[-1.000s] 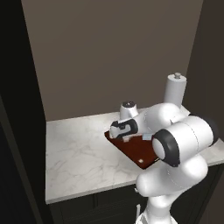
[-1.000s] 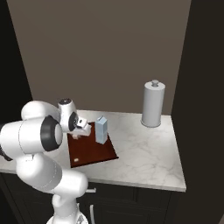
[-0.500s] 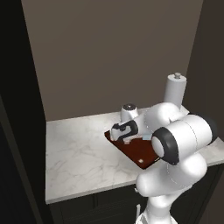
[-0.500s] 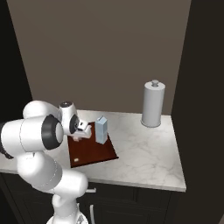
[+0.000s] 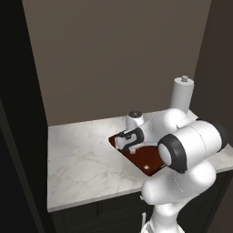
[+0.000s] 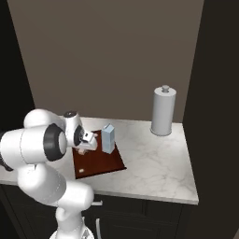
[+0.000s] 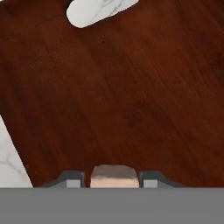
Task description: Take out the milk from the fridge and place it on the tray on the counter. Then take the sugar cube near the tray and place it in the tray.
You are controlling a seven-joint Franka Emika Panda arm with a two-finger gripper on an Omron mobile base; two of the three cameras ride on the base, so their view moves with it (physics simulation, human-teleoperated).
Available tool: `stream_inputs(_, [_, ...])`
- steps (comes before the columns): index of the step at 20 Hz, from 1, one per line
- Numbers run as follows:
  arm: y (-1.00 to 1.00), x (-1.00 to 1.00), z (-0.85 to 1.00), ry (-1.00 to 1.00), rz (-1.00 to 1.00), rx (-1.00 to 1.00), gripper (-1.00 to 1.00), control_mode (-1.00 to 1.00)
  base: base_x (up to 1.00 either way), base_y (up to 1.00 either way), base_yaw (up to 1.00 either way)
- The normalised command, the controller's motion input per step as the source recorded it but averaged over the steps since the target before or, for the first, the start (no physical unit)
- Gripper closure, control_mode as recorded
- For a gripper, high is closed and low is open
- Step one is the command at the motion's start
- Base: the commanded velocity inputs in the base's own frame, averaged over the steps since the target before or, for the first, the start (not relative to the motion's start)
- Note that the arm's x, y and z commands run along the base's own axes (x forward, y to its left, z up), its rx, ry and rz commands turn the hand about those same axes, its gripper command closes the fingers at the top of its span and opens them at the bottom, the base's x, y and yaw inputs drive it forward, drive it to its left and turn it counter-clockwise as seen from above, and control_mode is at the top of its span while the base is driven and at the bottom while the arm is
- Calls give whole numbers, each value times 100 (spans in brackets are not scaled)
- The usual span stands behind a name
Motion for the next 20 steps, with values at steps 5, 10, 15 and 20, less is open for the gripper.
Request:
stream_inputs(5, [0, -20, 7, -2, 0, 1, -100, -100, 0, 0, 0])
stream_inputs(10, [0, -27, 43, -8, 0, 1, -100, -100, 0, 0, 0])
stream_inputs(15, [0, -47, 80, -10, -1, 3, -100, -100, 0, 0, 0])
stream_inputs(20, [-17, -88, 88, -10, 0, 0, -100, -100, 0, 0, 0])
